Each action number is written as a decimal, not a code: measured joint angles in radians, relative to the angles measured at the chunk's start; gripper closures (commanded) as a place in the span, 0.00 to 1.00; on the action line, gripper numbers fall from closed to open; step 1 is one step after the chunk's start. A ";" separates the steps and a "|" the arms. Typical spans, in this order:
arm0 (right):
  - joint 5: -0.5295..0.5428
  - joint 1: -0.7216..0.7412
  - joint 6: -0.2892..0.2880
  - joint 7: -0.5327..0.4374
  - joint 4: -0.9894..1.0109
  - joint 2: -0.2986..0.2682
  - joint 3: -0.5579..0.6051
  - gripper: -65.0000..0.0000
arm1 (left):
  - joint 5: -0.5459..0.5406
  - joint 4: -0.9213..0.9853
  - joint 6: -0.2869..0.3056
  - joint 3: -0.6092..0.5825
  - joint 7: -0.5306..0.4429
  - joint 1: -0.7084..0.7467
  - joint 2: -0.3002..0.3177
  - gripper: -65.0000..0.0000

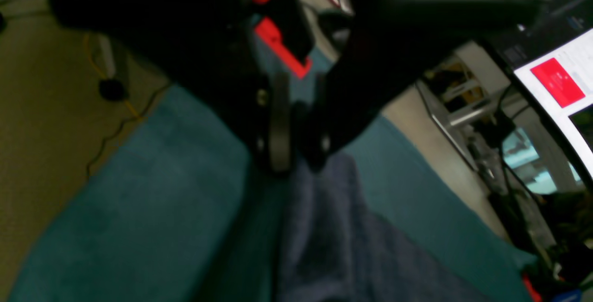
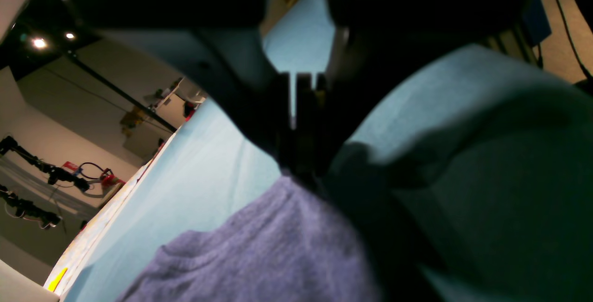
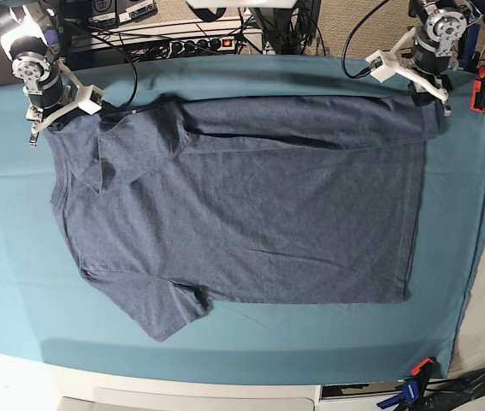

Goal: Fold the T-shirt properly
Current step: 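Grasp the folded shoulder corners with both grippers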

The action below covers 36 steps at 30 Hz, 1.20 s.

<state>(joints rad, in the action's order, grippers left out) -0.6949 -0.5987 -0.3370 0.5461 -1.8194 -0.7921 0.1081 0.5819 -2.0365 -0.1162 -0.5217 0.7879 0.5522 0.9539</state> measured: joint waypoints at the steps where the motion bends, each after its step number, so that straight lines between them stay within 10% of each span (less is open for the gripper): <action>1: 0.000 0.000 0.000 0.001 0.000 0.000 0.000 1.00 | 0.016 -0.015 -0.004 0.000 -0.002 0.004 0.010 0.98; 36: -0.017 -0.087 0.070 0.079 -0.023 -0.001 0.000 1.00 | 0.055 -0.066 -0.015 0.004 0.005 0.074 0.041 1.00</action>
<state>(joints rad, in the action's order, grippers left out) -0.7120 -0.6861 -0.2672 0.6250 -1.8427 -0.7929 0.1081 0.6373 -2.1029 -0.1310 -0.5179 0.7933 0.6262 0.9947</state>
